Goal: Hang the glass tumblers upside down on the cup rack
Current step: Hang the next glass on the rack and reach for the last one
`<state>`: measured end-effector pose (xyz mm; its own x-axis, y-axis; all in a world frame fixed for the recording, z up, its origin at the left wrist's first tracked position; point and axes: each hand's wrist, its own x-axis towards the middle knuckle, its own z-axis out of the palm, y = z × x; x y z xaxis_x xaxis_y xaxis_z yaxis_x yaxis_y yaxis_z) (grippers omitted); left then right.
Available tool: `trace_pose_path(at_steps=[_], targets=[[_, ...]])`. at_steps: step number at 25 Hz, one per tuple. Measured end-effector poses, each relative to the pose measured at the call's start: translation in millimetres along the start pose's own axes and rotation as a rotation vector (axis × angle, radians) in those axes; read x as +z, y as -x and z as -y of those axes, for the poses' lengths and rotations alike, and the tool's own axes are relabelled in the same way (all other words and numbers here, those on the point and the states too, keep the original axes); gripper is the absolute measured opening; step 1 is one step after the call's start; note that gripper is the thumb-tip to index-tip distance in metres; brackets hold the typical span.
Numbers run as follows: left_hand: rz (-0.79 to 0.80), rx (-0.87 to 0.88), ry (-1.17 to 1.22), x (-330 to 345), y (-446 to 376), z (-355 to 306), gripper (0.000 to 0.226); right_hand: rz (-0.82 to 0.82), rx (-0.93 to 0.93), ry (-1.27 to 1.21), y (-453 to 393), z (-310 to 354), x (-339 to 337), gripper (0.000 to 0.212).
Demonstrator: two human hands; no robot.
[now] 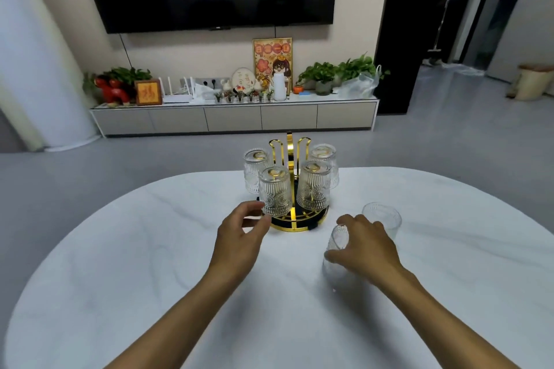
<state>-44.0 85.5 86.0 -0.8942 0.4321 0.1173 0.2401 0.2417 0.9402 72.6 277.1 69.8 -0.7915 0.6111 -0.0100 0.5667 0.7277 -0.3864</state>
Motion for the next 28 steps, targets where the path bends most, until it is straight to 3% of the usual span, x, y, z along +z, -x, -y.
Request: trace_pose_path(at_steps=[5,8,11,16,18,20,22,24,28], targets=[[0.301,-0.250,0.275,4.6,0.1,-36.3,0.044,-0.136,-0.001,-0.931,12.5,36.4,-41.7,0.064],[0.254,-0.271,0.558,-3.6,-7.4,-44.1,0.040,-0.173,-0.030,-1.167,11.1,60.6,-53.1,0.053],[0.282,-0.249,0.657,-11.5,-18.5,-41.6,0.038,-0.161,-0.043,-1.281,6.5,75.9,-44.5,0.047],[0.113,-0.074,0.680,-33.4,-67.2,-42.2,0.031,0.000,-0.146,-1.211,-33.7,90.6,-39.1,0.053],[0.030,0.017,0.603,-49.7,-109.3,-54.5,0.033,-0.155,-0.243,-0.865,-72.4,92.1,-46.4,0.053],[-0.042,0.088,0.431,-55.7,-150.7,-68.8,0.053,-0.281,-0.357,-0.332,-111.8,95.5,-48.4,0.048],[-0.088,0.138,0.291,-48.6,-184.6,-75.8,0.053,-0.252,-0.368,-0.060,-138.8,98.6,-42.4,0.043],[-0.093,0.163,0.172,-35.6,-215.7,-74.8,0.053,-0.284,-0.360,0.024,-152.9,99.2,-34.3,0.039],[-0.061,0.158,-0.025,-8.0,-257.1,-69.1,0.079,-0.373,-0.394,0.041,-162.3,98.0,-30.9,0.037]])
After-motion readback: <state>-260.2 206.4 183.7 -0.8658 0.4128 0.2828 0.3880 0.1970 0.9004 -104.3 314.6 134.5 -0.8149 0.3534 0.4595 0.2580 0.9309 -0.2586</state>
